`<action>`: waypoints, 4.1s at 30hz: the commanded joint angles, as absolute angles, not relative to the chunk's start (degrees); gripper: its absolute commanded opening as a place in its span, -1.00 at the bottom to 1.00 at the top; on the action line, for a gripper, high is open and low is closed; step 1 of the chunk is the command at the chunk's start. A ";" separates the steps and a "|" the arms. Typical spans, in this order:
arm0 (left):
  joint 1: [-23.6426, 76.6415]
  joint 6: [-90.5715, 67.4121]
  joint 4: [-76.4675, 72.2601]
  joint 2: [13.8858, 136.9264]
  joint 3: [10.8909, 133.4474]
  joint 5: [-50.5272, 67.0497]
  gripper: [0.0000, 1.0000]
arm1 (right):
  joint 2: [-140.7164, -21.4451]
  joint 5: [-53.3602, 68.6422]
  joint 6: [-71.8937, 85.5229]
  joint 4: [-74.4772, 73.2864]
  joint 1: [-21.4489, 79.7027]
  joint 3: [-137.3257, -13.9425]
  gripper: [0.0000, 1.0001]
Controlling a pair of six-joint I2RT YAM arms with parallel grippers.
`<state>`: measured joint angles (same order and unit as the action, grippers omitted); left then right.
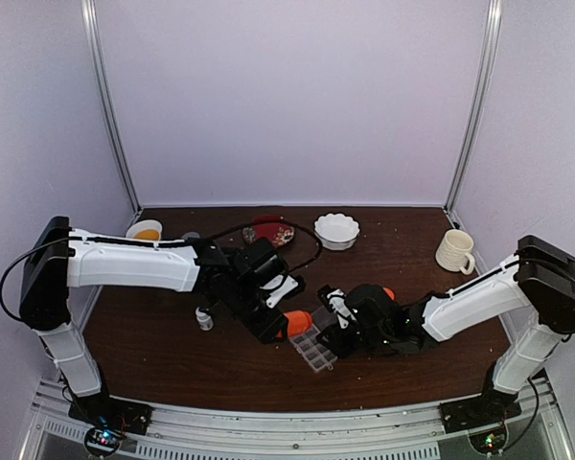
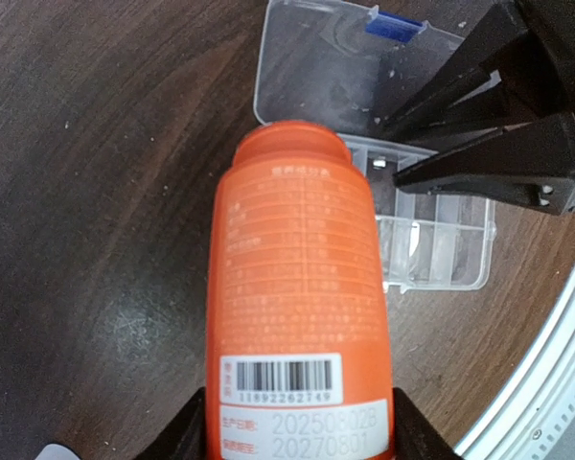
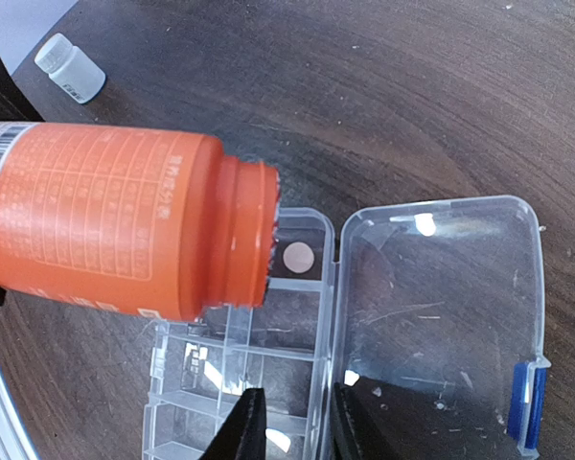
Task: Sort the pills into containers
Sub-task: Pour the pill into the compartment of the pill container.
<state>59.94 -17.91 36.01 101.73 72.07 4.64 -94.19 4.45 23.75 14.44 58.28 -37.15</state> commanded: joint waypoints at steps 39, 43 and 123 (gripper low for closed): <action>59.77 -18.20 34.00 100.68 73.21 3.88 -1.00 | -87.00 5.68 34.53 27.85 58.97 -36.55 -1.00; 59.80 -18.19 34.24 101.86 73.70 3.81 -1.00 | -88.45 6.25 35.68 28.87 59.10 -36.57 -1.00; 59.81 -17.61 41.22 103.65 78.49 2.69 -1.00 | -88.25 3.35 40.28 14.14 54.50 -46.18 -1.00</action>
<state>59.83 -18.09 42.39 103.00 77.14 3.18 -91.85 7.18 43.03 18.41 55.20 -44.84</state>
